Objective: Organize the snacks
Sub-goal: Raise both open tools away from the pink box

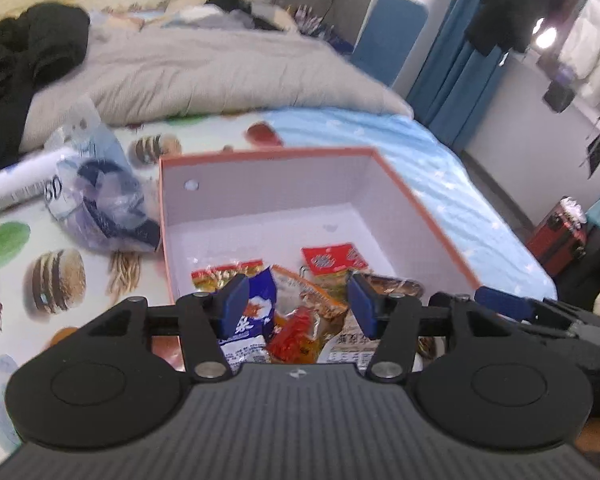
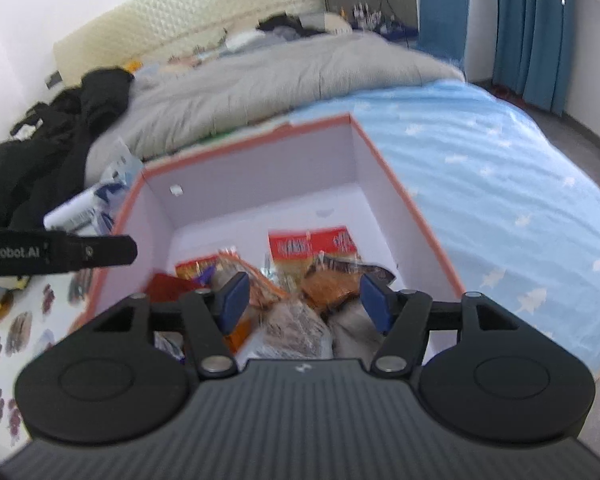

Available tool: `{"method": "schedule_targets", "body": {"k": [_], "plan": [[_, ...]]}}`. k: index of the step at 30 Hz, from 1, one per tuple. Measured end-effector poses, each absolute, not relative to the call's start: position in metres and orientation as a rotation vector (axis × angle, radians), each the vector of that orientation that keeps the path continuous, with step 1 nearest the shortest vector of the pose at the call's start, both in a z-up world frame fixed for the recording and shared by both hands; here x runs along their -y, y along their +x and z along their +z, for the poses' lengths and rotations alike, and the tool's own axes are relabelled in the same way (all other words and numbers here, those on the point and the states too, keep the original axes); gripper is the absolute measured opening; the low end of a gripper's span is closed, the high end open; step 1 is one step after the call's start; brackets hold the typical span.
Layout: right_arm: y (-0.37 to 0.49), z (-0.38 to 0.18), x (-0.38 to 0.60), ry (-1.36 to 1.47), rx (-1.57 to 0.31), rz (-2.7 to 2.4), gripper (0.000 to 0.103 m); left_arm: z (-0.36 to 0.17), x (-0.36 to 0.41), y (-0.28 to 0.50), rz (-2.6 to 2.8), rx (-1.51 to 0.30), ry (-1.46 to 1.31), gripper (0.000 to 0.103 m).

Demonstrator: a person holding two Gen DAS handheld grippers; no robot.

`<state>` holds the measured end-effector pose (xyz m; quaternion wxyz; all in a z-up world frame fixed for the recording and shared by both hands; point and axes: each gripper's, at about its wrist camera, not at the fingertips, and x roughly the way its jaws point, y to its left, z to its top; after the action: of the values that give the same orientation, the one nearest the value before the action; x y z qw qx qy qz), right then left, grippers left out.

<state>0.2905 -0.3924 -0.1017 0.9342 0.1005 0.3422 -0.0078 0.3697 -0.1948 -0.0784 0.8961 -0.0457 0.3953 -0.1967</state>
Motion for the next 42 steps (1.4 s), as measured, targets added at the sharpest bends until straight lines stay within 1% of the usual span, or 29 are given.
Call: {"method": "schedule_targets", "body": {"k": [10, 18, 29, 36, 42], "plan": [[0.238, -0.035, 0.399, 0.232, -0.513, -0.002, 0.063, -0.011, 0.173, 0.310, -0.458, -0.674, -0.120, 0.063], [0.189, -0.001, 0.385, 0.175, -0.394, 0.000, 0.063, 0.011, 0.159, 0.263, -0.466, -0.621, -0.155, 0.063], [0.136, 0.003, 0.369, 0.200, -0.332, 0.027, 0.063, 0.020, 0.148, 0.197, -0.446, -0.536, -0.095, 0.063], [0.103, -0.002, 0.362, 0.235, -0.317, 0.028, 0.064, 0.021, 0.133, 0.159, -0.447, -0.519, -0.099, 0.063], [0.079, -0.008, 0.345, 0.192, -0.306, 0.037, 0.064, 0.015, 0.126, 0.127, -0.435, -0.511, -0.075, 0.063]]}}
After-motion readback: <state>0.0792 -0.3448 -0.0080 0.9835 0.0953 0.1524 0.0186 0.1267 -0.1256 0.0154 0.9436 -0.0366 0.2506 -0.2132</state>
